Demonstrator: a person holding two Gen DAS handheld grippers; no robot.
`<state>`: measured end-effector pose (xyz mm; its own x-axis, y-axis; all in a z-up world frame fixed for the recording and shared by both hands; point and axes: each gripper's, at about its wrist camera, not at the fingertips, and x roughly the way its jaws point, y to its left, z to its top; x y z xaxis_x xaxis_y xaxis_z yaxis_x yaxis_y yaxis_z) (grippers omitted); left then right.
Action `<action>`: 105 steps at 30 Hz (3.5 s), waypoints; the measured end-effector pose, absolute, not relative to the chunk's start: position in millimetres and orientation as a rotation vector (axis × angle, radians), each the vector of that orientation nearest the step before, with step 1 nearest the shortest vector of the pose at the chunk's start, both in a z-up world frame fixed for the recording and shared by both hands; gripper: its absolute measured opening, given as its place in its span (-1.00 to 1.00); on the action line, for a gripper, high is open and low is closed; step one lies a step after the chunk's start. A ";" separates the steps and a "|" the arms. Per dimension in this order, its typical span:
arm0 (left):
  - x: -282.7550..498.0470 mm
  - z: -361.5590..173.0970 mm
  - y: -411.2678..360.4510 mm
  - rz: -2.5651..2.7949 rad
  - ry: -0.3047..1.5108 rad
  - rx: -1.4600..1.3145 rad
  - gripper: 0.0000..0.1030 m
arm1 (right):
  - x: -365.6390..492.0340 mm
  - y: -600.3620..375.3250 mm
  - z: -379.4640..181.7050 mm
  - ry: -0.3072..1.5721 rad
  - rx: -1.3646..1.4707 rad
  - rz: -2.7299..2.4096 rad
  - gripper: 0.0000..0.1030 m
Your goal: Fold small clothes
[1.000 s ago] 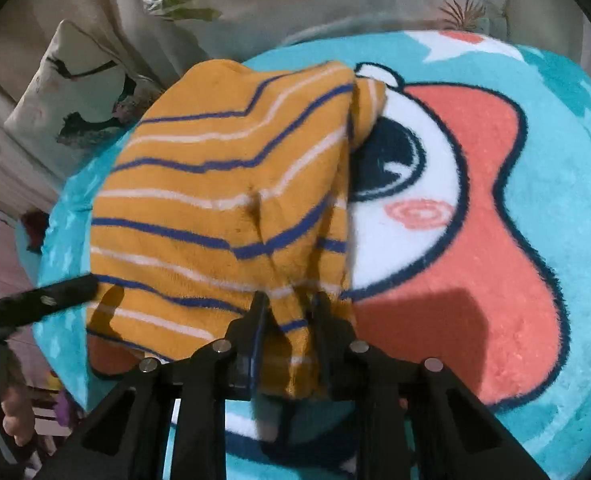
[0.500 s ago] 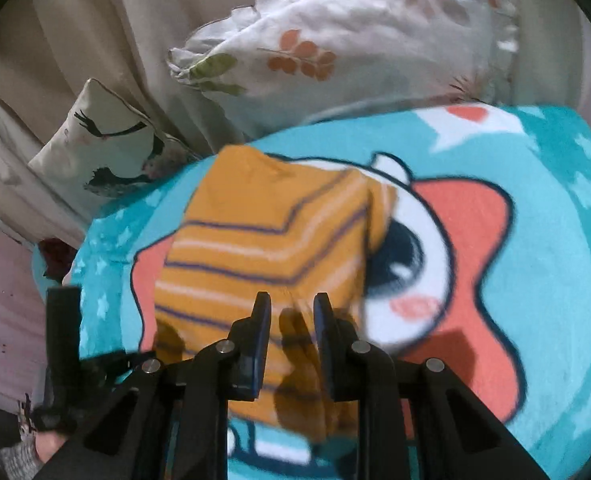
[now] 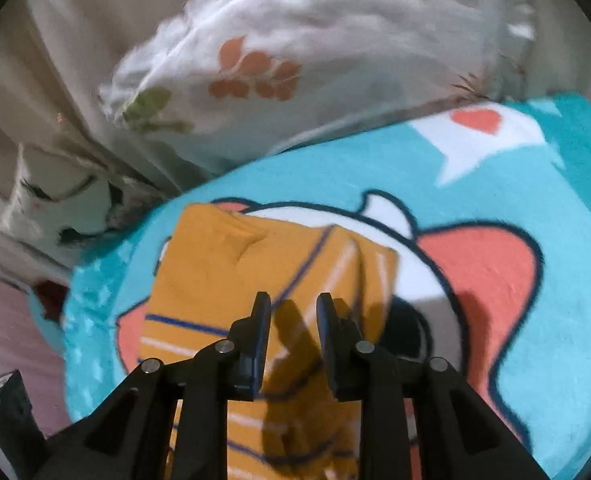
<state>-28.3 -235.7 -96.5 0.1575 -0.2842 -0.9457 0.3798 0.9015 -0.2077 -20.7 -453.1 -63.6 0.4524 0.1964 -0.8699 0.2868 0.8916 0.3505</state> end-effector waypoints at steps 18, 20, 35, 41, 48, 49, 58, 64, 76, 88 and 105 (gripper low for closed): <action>-60.7 -108.8 -201.5 -0.452 1.322 -0.042 0.49 | -91.7 -425.1 -70.9 1.156 0.352 -0.050 -0.35; -70.0 -109.9 -197.1 -0.446 1.329 -0.054 0.50 | -108.3 -429.2 -68.7 1.166 0.338 -0.063 -0.07; -92.3 -109.1 -176.5 -0.381 1.349 0.017 0.18 | -149.2 -420.2 -93.4 1.249 0.542 0.066 -0.86; -108.3 -94.3 -162.4 -0.340 1.304 0.005 0.18 | -152.4 -420.5 -76.3 1.221 0.475 0.011 -0.85; -125.7 -79.1 -154.4 -0.263 1.248 0.021 0.18 | -166.1 -402.4 -59.6 1.187 0.395 0.023 -0.72; -128.4 -76.1 -154.4 -0.253 1.233 0.035 0.18 | -169.4 -405.0 -62.2 1.194 0.400 0.014 -0.72; -147.7 -26.5 -160.5 -0.198 0.942 0.107 0.46 | -212.1 -411.8 -67.3 1.209 0.425 -0.080 -0.60; -160.4 12.9 -143.5 -0.125 0.787 0.063 0.77 | -232.7 -400.4 -62.3 1.213 0.406 -0.148 -0.48; -225.3 92.7 -100.5 -0.158 0.483 0.019 1.00 | -274.4 -351.1 -27.1 1.113 0.371 -0.226 -0.33; -220.1 33.2 -100.0 -0.276 0.846 0.084 1.00 | -314.2 -310.6 -15.5 1.107 0.305 -0.285 -0.03; -202.0 -28.9 -115.9 -0.213 1.028 0.178 1.00 | -295.3 -323.3 -59.3 1.237 0.316 -0.321 0.06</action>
<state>-202.0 -115.9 -28.9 0.4994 -0.0915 -0.8615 0.2581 0.9650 0.0471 -295.3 -323.3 -59.3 0.2946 -0.0669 -0.9533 0.4047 0.9124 0.0610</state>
